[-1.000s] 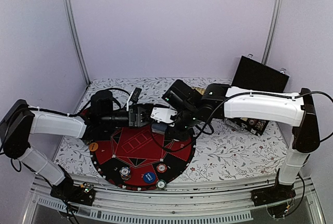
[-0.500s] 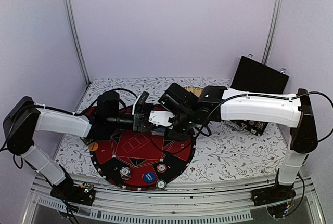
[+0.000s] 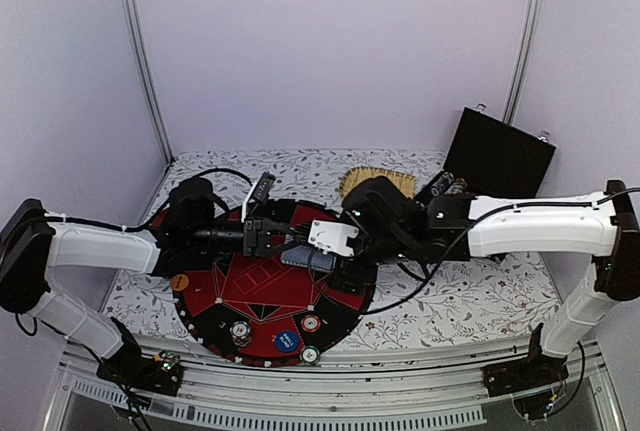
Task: Distribute texas hold em gaming equipment
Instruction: Pass from the right arm to the left, then pass from the left arm to the right
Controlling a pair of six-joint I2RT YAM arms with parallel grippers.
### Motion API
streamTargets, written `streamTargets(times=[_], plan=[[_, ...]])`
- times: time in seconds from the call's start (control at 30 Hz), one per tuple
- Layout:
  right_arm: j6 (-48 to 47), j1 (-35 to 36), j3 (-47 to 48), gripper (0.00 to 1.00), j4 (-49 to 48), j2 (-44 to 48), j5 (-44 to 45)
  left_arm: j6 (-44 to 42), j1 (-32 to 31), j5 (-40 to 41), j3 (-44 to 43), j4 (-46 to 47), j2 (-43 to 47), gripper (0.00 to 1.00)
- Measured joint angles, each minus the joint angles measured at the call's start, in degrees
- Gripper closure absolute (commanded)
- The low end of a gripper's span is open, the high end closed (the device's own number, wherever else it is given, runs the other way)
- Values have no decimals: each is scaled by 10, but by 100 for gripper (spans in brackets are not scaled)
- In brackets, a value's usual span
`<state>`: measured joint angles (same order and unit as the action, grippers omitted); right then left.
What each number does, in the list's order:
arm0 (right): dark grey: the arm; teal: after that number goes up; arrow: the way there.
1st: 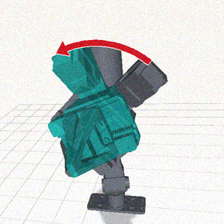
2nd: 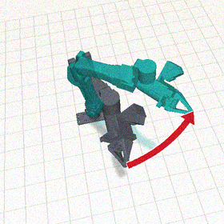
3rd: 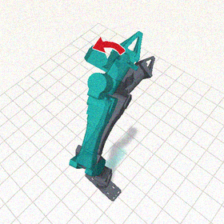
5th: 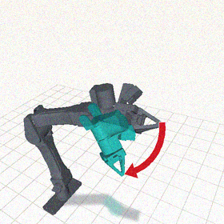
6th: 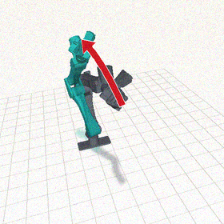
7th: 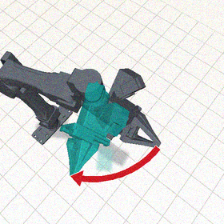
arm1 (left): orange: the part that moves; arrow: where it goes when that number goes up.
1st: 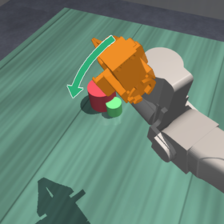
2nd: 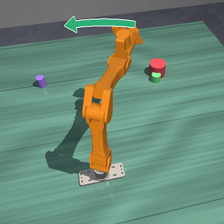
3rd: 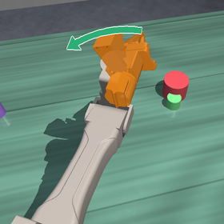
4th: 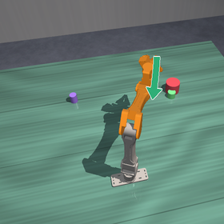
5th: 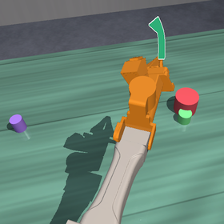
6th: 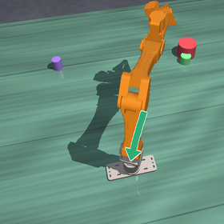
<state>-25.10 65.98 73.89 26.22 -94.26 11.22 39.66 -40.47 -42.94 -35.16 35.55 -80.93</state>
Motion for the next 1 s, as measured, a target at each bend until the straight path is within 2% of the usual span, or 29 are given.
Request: streamTargets(times=[0.2, 0.37, 0.47, 0.77, 1.0], plan=[[-33, -2, -122, 1, -136, 78, -42, -2, 0, -4, 0, 7, 4, 100], [-49, -10, -148, 0, -212, 82, -69, -3, 0, -7, 0, 12, 12, 100], [-52, -18, -145, 4, -243, 77, -78, -3, -2, -7, 0, 14, 12, 100], [-44, -21, -122, 6, -261, 36, -91, 5, -4, 13, 1, 16, 15, 100], [-32, -21, -122, 13, -262, 33, -106, 20, -6, 24, 12, 23, 19, 100]])
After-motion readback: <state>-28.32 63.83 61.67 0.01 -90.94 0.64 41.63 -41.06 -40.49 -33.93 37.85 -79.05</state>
